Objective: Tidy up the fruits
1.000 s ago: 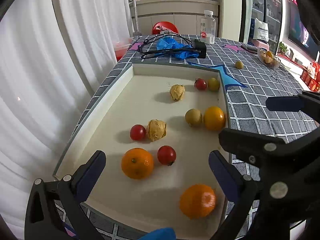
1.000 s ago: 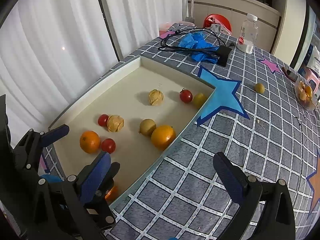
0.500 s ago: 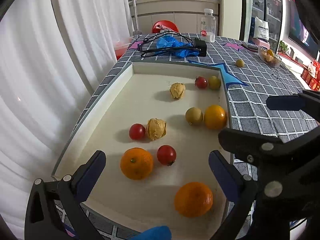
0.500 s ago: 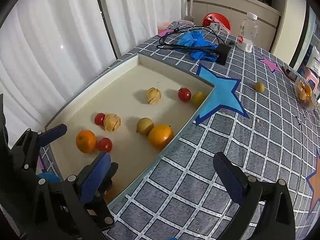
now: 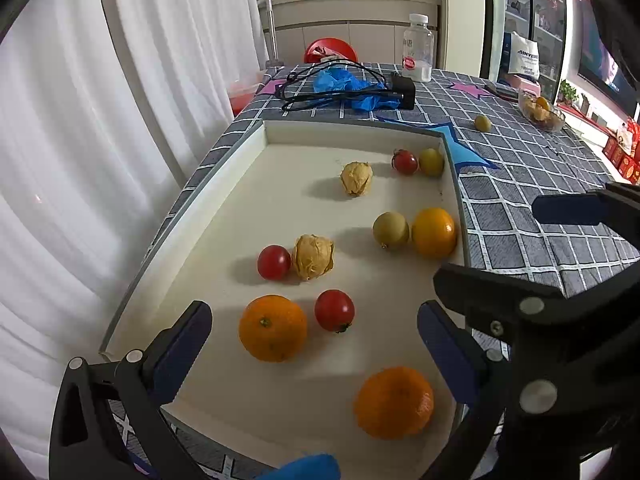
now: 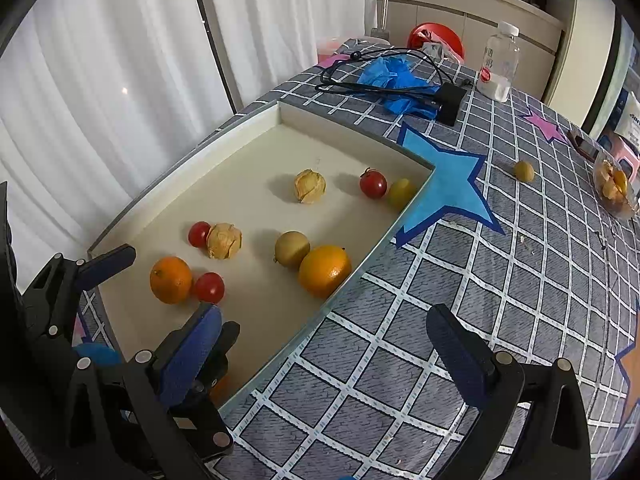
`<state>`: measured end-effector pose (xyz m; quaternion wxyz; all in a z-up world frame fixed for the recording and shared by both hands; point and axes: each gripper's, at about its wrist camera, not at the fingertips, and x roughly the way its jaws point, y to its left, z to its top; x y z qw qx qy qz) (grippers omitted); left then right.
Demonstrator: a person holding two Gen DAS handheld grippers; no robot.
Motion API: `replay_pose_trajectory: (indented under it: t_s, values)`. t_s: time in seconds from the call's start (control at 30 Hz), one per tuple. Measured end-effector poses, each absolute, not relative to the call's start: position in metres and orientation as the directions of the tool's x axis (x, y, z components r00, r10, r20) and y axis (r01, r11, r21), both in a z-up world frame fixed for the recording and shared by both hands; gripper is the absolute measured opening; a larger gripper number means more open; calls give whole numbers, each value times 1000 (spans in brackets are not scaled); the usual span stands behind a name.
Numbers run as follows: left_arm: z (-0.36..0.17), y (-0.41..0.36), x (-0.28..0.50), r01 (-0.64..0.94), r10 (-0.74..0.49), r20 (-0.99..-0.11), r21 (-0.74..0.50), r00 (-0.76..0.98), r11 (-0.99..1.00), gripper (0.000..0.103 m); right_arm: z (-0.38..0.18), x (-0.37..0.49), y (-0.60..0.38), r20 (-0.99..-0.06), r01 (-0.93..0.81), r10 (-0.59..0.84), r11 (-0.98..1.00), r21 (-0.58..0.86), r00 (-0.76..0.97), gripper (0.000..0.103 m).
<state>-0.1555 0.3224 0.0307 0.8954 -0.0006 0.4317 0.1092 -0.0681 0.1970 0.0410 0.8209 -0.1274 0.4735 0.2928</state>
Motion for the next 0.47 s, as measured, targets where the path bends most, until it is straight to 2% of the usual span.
replay_pose_trajectory:
  t_s: [0.47]
  values:
    - [34, 320, -159, -191, 215, -748, 119, 627, 974, 103, 42, -68, 196, -850, -601, 366, 796, 75, 378, 103]
